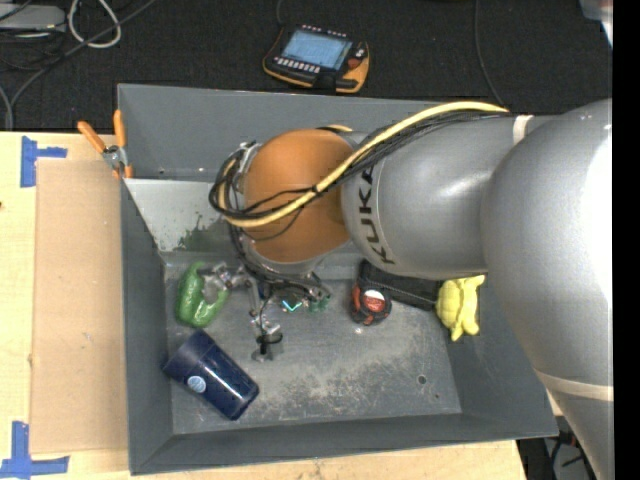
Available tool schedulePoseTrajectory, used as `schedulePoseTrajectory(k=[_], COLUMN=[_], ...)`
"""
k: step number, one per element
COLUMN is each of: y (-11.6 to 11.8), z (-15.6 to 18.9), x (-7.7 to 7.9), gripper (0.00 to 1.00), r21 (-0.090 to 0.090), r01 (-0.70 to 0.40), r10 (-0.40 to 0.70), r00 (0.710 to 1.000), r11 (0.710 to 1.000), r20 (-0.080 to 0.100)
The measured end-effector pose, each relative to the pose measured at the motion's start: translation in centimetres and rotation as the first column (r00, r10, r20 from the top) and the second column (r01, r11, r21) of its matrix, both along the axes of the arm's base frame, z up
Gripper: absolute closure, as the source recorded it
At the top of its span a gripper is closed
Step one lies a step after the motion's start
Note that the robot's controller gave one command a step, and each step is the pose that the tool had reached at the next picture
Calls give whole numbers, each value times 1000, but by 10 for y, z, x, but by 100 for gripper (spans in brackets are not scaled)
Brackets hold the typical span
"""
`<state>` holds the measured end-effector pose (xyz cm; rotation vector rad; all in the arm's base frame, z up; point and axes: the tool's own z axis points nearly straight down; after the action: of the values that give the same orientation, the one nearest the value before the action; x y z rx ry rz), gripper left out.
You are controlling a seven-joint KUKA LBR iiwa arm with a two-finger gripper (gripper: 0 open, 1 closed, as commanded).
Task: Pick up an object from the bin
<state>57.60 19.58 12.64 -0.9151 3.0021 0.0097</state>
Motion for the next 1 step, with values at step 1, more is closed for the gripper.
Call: schedulePoseTrajectory(k=[1], y=[-1], z=[-1], x=[-3], gripper=[0], r21=[-1], r01=[1], r10=[-1], r00=[1000], r11=[1000], r20=[-6])
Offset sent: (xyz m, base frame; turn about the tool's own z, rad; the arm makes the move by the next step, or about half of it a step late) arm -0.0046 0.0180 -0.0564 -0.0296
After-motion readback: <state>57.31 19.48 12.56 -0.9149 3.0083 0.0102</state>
